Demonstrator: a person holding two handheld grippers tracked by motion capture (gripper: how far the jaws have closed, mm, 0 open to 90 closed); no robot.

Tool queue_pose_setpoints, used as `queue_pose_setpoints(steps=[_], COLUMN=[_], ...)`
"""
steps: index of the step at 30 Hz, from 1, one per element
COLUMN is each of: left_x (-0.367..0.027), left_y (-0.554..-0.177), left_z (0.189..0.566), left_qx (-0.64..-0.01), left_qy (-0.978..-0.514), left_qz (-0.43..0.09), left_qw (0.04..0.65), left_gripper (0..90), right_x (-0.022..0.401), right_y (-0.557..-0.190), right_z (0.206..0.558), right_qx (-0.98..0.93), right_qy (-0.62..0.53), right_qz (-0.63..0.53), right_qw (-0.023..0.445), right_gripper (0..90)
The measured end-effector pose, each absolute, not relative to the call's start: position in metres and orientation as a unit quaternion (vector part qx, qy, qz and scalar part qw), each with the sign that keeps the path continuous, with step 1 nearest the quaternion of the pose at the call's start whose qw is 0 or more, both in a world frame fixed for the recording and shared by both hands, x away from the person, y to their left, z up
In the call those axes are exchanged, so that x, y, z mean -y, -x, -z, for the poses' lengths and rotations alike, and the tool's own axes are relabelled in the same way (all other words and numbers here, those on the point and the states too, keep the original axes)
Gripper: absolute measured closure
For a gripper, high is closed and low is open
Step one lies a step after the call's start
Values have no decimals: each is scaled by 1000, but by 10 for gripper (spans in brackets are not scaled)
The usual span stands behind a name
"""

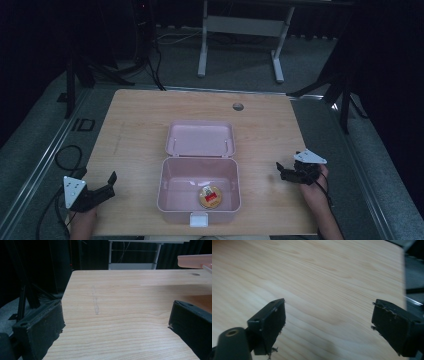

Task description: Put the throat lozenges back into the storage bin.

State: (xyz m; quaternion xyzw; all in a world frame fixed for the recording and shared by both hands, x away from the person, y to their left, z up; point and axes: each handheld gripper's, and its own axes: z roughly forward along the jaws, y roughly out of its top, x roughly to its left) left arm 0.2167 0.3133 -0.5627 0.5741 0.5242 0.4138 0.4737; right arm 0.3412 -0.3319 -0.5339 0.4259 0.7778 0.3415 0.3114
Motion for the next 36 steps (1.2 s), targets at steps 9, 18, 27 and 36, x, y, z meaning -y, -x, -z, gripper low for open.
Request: queue_pose_setpoints(steps=[9, 18, 27, 36], left_x=[-313, -313, -313, -313], left_y=[-217, -217, -217, -217], left_z=[563, 563, 563, 563], left_qx=[-525, -524, -524, -523], left_qy=[-574, -574, -573, -574], left_qz=[-414, -414, -413, -414], left_qw=[473, 474, 476, 476], left_gripper=[3, 3, 2, 2], right_x=[350, 356, 368, 364], right_y=[-337, -337, -339, -342], right_z=[549, 551, 551, 554], right_qx=[-730, -687, -656, -671], right_qy=[-495, -531, -565, -558], right_qz=[-331, -341, -343, -324], right_qw=[335, 361, 363, 365], right_gripper=[116, 116, 116, 117])
